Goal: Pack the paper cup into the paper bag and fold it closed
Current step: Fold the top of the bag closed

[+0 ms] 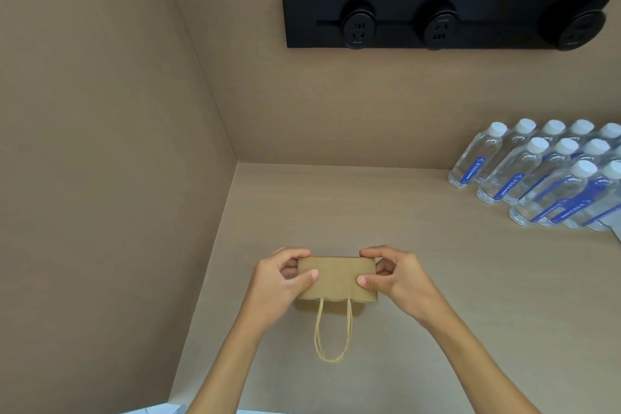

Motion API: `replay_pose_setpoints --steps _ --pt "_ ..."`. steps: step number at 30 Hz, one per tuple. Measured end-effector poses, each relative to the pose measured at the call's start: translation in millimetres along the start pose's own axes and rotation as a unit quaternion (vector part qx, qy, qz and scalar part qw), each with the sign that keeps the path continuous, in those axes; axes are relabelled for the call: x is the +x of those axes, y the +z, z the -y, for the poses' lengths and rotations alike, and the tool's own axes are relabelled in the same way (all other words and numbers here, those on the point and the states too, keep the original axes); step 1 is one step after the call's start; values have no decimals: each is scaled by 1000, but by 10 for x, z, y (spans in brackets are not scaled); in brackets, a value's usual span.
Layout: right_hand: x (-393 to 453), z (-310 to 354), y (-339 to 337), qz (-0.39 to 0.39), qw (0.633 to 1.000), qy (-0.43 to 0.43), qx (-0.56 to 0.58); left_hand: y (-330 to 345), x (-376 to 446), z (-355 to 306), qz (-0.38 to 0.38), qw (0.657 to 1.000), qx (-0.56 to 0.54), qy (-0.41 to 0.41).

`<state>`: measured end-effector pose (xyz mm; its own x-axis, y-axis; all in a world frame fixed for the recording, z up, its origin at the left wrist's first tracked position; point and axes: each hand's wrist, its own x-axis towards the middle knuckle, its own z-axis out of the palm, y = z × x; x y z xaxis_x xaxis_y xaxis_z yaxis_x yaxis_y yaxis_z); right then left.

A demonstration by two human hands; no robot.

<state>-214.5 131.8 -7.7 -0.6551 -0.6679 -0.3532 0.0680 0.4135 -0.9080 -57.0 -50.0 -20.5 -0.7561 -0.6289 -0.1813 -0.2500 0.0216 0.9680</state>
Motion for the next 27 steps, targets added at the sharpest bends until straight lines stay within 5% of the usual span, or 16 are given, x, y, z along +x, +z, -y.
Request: replay_pose_setpoints --steps 7,18,27 --pt "-10 -75 142 -40 993 -51 -98 57 4 74 -1 987 146 70" --pt "33 -131 221 -76 992 -39 -92 81 80 206 -64 990 122 -9" --pt "7 -266 320 -117 989 -44 -78 44 16 320 -72 982 174 25"
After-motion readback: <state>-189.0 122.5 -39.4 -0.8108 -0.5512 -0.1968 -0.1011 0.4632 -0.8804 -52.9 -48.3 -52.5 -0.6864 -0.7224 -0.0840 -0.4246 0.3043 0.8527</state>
